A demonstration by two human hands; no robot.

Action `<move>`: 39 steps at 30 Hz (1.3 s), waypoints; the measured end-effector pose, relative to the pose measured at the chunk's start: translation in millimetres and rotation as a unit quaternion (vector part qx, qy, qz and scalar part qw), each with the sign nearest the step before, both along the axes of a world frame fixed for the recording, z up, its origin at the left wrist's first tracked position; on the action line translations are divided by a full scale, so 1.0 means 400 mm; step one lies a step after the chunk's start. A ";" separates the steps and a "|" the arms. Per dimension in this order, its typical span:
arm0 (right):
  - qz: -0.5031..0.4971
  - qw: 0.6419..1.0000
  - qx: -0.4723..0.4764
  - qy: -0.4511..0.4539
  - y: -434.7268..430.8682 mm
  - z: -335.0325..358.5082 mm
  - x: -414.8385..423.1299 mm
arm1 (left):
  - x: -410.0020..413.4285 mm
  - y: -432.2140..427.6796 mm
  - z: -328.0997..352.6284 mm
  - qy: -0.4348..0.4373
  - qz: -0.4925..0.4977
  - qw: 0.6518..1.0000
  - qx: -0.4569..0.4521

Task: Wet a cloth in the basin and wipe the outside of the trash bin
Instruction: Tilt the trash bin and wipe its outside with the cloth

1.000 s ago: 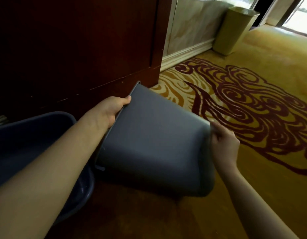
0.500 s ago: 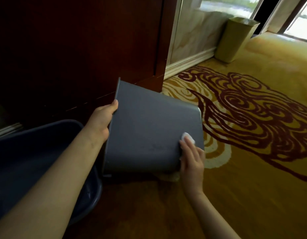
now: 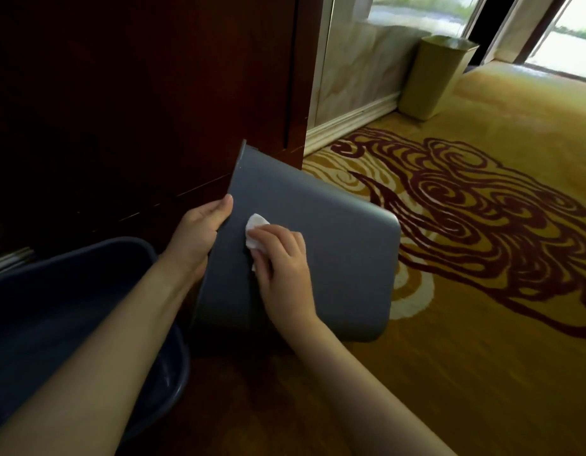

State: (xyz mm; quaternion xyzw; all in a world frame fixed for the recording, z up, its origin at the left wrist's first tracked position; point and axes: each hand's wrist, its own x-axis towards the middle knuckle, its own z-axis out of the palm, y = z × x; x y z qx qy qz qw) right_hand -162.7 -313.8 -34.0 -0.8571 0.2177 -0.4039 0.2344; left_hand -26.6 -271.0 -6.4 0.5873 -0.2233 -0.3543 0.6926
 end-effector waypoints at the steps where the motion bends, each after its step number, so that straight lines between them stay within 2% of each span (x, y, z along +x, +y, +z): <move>1: -0.001 1.000 -0.015 0.011 -0.012 -0.012 -0.010 | -0.002 0.002 -0.001 -0.005 -0.007 1.000 -0.005; 3: -0.015 0.999 -0.038 0.034 -0.047 -0.047 -0.054 | 0.000 0.009 -0.008 -0.006 -0.008 1.000 -0.011; 6: -0.117 0.992 0.018 0.041 -0.114 -0.108 -0.156 | 0.008 0.020 -0.011 -0.009 -0.013 1.000 -0.009; 9: -0.270 0.955 0.121 0.025 -0.189 -0.145 -0.250 | 0.008 0.022 -0.016 -0.009 -0.007 1.000 -0.010; 12: -0.350 0.921 0.170 0.010 -0.234 -0.121 -0.272 | -0.001 0.017 -0.013 -0.008 0.007 1.000 -0.015; 15: -0.325 0.930 0.160 -0.059 -0.218 -0.032 -0.212 | -0.014 0.014 -0.006 -0.021 0.013 0.999 -0.027; 19: -0.196 0.969 0.093 -0.121 -0.146 0.103 -0.078 | -0.031 0.013 0.011 -0.047 -0.013 0.997 -0.064; 22: -0.104 0.988 -0.002 -0.116 -0.110 0.168 0.007 | -0.031 0.018 0.013 -0.053 -0.065 0.993 -0.087; 24: -0.075 0.993 -0.051 -0.080 -0.109 0.177 0.038 | -0.028 0.025 -0.006 -0.048 -0.112 0.990 -0.075; 29: -0.083 0.985 -0.136 0.062 -0.121 0.111 0.042 | 0.032 0.069 -0.067 0.016 -0.143 0.989 -0.028; 35: -0.208 0.971 -0.053 0.104 -0.192 0.008 -0.050 | 0.105 0.137 -0.128 0.048 -0.189 0.981 -0.023; 39: -0.239 0.966 -0.019 0.099 -0.234 -0.018 -0.120 | 0.119 0.165 -0.158 0.084 -0.191 0.978 -0.023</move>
